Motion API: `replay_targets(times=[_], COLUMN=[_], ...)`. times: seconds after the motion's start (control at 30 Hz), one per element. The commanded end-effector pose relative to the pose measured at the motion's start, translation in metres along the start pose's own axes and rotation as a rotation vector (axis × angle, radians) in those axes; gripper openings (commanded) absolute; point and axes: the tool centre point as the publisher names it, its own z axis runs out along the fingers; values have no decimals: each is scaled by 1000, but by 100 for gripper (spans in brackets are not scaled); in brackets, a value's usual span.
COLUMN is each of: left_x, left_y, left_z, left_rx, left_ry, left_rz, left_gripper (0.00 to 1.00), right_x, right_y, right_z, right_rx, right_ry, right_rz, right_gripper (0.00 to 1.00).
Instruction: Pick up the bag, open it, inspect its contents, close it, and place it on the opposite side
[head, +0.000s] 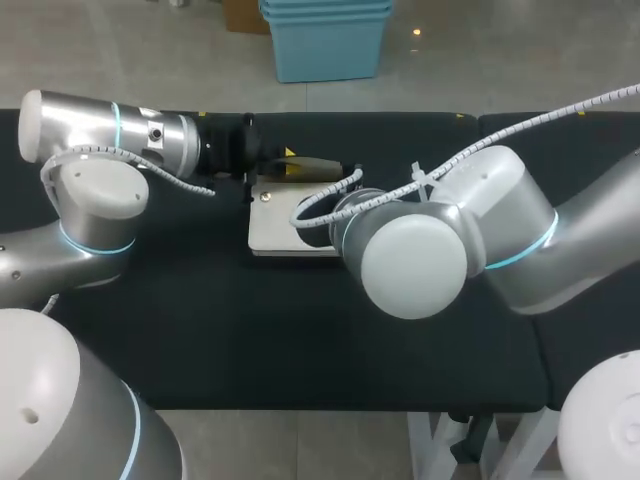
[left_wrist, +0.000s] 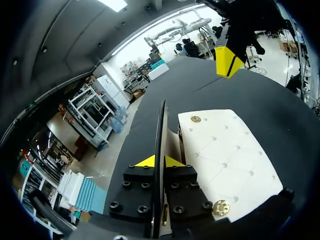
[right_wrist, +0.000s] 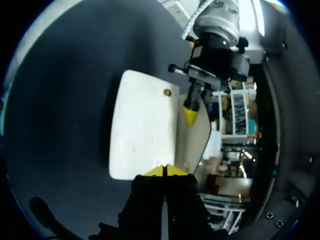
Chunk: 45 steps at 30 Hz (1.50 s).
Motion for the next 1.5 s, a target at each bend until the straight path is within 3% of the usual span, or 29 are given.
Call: replay_targets(times=[0.03,0.43,0.47,0.57,0.8,1.3,1.5], left_x=[4,5,5,6,6,6,6], left_y=[6,12,13,16,21,28,28], left_z=[3,10,10,11,13,15,14], left_rx=[-3,-23,-22,-19,-14,-12,-5], left_ry=[-5,20,22,27,38,54,62], left_rz=[19,-20,-26,-40,-55,-73,-67], left_gripper=[0,0,0,0,0,0,0], right_x=[8,32,33,37,56,82,78], right_y=[7,12,12,11,13,19,14], right_z=[10,16,16,14,15,54,64], right_rx=[-9,12,11,14,-4,-7,9], right_ry=[3,23,26,22,-7,13,-1], right_rz=[1,11,20,32,50,53,61], right_gripper=[0,0,3,33,47,41,36])
